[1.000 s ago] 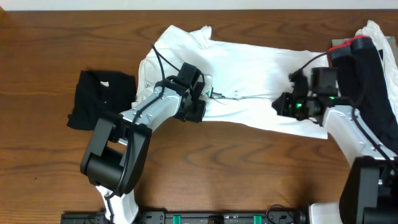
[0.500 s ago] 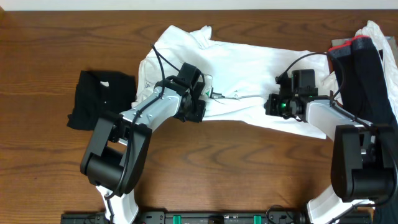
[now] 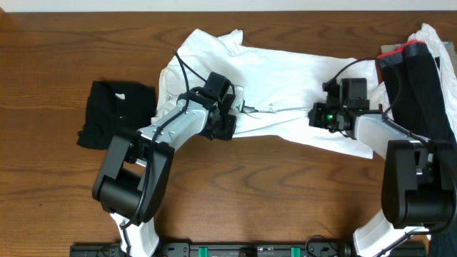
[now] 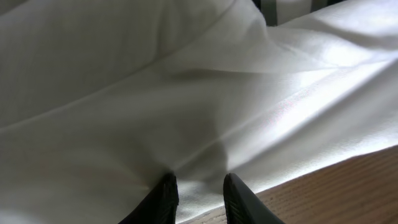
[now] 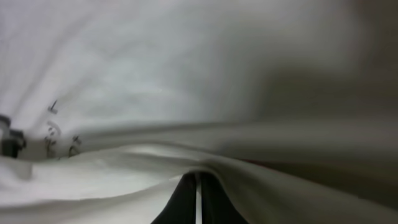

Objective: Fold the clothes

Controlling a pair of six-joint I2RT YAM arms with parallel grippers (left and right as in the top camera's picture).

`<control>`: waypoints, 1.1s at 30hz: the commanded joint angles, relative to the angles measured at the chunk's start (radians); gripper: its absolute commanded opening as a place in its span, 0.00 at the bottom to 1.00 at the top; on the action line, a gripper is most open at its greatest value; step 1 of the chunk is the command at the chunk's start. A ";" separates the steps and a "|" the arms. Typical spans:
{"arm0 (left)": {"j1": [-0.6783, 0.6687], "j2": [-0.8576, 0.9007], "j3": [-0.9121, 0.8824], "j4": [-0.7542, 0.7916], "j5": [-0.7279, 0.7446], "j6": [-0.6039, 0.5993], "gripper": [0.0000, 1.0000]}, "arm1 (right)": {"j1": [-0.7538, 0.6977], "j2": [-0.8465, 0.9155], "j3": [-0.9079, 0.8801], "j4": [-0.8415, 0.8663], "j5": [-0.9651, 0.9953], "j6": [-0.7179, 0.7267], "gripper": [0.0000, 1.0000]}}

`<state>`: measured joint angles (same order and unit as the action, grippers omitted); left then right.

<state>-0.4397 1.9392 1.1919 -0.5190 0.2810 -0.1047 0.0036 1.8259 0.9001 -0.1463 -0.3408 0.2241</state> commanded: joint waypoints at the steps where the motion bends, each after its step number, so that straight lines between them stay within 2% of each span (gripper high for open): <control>1: 0.005 0.011 0.001 -0.010 -0.058 0.007 0.28 | -0.044 0.011 0.008 0.042 -0.029 0.007 0.04; 9: 0.005 0.011 0.001 -0.010 -0.058 0.007 0.29 | -0.077 0.011 0.011 0.135 -0.061 0.007 0.03; 15: 0.005 0.011 0.001 -0.018 -0.058 0.022 0.28 | -0.108 -0.026 0.034 0.040 -0.199 -0.003 0.11; 18: 0.005 0.011 0.001 -0.017 -0.065 0.022 0.29 | -0.127 -0.097 0.035 -0.056 -0.274 -0.019 0.09; 21: 0.005 0.011 0.001 -0.018 -0.065 0.023 0.29 | -0.131 -0.166 0.035 -0.202 -0.227 -0.020 0.06; 25: 0.005 0.011 0.001 -0.013 -0.065 0.023 0.29 | -0.105 -0.171 0.032 -0.340 -0.113 -0.021 0.01; 33: 0.005 0.011 0.001 -0.010 -0.065 0.022 0.28 | -0.072 -0.069 0.007 -0.263 -0.048 -0.010 0.01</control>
<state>-0.4397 1.9392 1.1931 -0.5220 0.2703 -0.0994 -0.0765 1.7149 0.9188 -0.4332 -0.4240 0.2127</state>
